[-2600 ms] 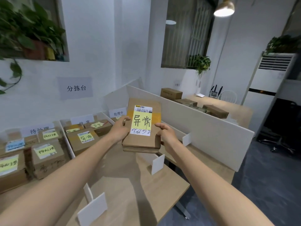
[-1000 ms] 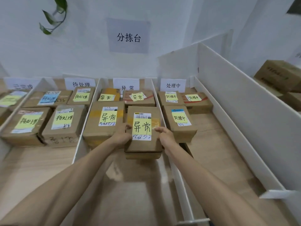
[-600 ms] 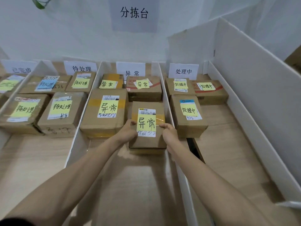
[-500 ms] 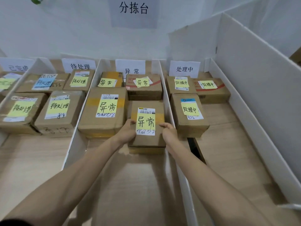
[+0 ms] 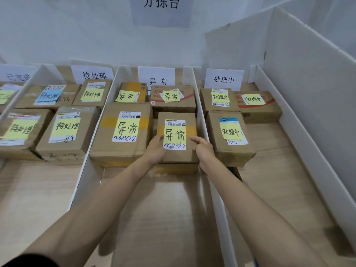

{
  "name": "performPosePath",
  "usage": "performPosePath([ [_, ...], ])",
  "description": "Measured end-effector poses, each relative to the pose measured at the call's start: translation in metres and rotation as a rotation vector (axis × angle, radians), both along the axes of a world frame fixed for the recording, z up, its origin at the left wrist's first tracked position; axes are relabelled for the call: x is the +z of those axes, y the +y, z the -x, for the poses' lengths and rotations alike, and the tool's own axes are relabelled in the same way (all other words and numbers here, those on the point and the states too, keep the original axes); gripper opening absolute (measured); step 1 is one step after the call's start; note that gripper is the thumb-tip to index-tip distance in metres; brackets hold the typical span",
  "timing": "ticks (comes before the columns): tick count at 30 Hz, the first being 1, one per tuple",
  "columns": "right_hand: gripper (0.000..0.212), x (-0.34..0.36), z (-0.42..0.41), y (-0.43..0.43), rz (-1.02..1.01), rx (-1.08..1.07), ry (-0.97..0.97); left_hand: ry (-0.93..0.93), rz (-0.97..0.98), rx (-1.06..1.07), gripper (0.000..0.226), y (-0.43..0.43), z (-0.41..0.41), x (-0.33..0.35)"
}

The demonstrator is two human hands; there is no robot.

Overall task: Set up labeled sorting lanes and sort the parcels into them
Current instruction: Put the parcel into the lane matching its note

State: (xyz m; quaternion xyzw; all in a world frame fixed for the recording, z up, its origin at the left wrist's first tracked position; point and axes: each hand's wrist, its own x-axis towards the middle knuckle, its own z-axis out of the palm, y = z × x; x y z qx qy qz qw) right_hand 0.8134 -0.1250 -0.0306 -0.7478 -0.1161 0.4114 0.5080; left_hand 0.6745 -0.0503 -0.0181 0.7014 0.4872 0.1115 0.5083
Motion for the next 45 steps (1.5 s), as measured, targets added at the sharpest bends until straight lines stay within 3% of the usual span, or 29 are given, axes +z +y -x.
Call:
performPosePath([
  [3, 0.049, 0.007, 0.005, -0.007, -0.004, 0.053, -0.113, 0.120, -0.229, -0.057, 0.054, -0.005, 0.002, -0.005],
  [6, 0.042, 0.009, 0.016, -0.020, -0.033, 0.148, -0.305, 0.100, -0.370, -0.103, 0.050, -0.019, 0.011, -0.010],
  [10, 0.026, 0.002, 0.032, -0.038, -0.104, 0.333, -0.776, 0.169, -0.669, -0.308, 0.039, -0.034, 0.025, -0.025],
  [12, 0.030, -0.003, 0.037, -0.046, -0.024, 0.409, -1.008, 0.299, -0.735, -0.375, 0.044, -0.045, 0.031, -0.024],
  [14, 0.044, -0.005, 0.045, -0.054, 0.105, 0.485, -1.078, 0.437, -0.739, -0.434, 0.055, -0.056, 0.035, -0.025],
  [17, 0.062, -0.005, 0.054, -0.064, 0.273, 0.618, -1.018, 0.628, -0.731, -0.507, 0.063, -0.061, 0.039, -0.023],
  [20, 0.074, -0.002, 0.054, -0.057, 0.373, 0.715, -0.974, 0.697, -0.706, -0.546, 0.065, -0.054, 0.035, -0.020],
  [29, 0.085, 0.010, 0.034, -0.020, 0.502, 0.865, -0.908, 0.817, -0.634, -0.628, 0.069, -0.021, 0.015, -0.009],
  [38, 0.077, 0.024, 0.027, -0.010, 0.538, 0.910, -0.852, 0.720, -0.530, -0.607, 0.064, -0.005, 0.010, 0.005],
  [42, 0.047, 0.040, 0.022, -0.011, 0.352, 0.724, -0.632, 0.548, -0.463, -0.457, 0.038, 0.000, 0.006, 0.020],
  [45, 0.046, 0.054, 0.020, -0.019, 0.232, 0.580, -0.479, 0.356, -0.400, -0.302, 0.048, 0.000, 0.012, 0.034],
])
